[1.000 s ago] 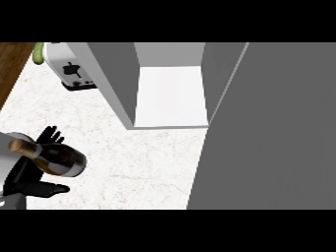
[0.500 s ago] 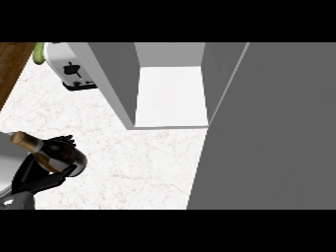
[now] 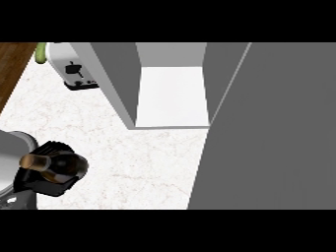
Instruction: Pick up the wine, place it into the cabinet and close the cabinet
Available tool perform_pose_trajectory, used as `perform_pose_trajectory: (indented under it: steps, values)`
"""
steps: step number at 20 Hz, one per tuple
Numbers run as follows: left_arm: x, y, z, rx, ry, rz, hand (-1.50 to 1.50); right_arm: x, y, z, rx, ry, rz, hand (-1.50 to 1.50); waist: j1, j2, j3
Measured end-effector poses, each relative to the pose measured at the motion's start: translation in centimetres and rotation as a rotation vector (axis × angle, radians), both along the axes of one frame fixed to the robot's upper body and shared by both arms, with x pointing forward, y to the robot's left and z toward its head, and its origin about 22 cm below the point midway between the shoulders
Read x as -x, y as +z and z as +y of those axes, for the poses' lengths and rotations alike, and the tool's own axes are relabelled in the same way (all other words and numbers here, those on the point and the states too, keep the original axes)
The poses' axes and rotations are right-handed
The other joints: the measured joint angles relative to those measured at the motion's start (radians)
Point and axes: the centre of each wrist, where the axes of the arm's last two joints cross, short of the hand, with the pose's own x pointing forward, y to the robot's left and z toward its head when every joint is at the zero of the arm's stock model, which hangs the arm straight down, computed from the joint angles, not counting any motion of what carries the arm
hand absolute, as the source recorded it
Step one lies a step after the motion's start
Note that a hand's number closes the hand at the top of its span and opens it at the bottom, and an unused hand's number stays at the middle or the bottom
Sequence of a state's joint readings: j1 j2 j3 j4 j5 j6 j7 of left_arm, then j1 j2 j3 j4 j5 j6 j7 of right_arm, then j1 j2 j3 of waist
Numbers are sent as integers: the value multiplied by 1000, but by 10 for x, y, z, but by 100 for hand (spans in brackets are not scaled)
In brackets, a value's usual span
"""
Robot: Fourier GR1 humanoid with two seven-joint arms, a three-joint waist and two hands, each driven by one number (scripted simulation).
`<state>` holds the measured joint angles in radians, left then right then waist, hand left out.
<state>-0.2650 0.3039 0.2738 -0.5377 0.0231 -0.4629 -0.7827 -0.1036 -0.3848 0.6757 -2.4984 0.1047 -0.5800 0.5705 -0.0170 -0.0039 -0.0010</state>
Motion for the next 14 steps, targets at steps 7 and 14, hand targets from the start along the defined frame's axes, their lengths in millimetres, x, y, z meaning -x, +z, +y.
perform_pose_trajectory:
  steps: [7,14]
  values:
    - [-7,-7,-43,-14,17,-79,150,3,-4,-1,4,-3,3,-150,4,-5,8]
    - [-11,-6,-84,62,-68,-93,150,2,-3,-6,17,-33,-15,-150,7,-5,3]
